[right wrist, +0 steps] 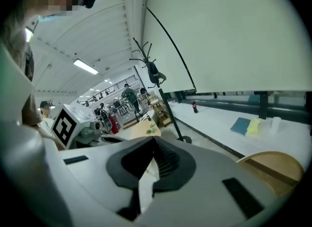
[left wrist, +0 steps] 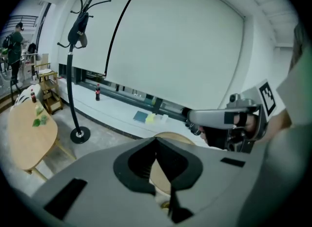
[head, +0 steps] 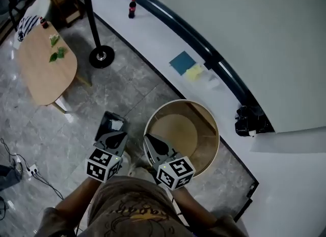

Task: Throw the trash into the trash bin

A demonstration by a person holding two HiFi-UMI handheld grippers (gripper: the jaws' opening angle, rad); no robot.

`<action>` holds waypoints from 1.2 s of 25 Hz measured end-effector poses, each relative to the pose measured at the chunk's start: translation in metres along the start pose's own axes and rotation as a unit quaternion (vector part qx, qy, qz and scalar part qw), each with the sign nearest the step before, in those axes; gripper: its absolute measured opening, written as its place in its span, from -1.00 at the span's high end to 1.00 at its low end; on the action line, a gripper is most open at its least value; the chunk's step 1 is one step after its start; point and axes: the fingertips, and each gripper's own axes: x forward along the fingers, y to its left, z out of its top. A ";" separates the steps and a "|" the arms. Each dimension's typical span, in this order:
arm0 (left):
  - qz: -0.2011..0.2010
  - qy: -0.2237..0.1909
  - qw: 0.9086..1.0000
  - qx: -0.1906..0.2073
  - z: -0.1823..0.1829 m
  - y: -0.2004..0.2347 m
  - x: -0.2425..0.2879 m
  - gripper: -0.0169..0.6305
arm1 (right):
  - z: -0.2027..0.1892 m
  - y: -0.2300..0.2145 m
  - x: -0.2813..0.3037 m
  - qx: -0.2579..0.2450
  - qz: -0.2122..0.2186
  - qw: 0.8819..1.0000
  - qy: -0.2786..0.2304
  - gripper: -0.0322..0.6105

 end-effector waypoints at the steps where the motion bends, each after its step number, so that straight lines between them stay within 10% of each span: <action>1: -0.007 -0.011 1.000 0.005 0.012 -0.010 -0.003 0.89 | 0.008 0.000 -0.009 -0.005 -0.005 1.000 -0.010 0.85; 16: -0.095 -0.144 0.980 0.096 0.120 -0.111 -0.045 0.89 | 0.081 0.000 -0.129 -0.050 -0.069 0.986 -0.141 0.85; 30: -0.090 -0.159 0.976 0.117 0.122 -0.126 -0.039 0.89 | 0.086 -0.009 -0.146 -0.044 -0.080 0.982 -0.163 0.85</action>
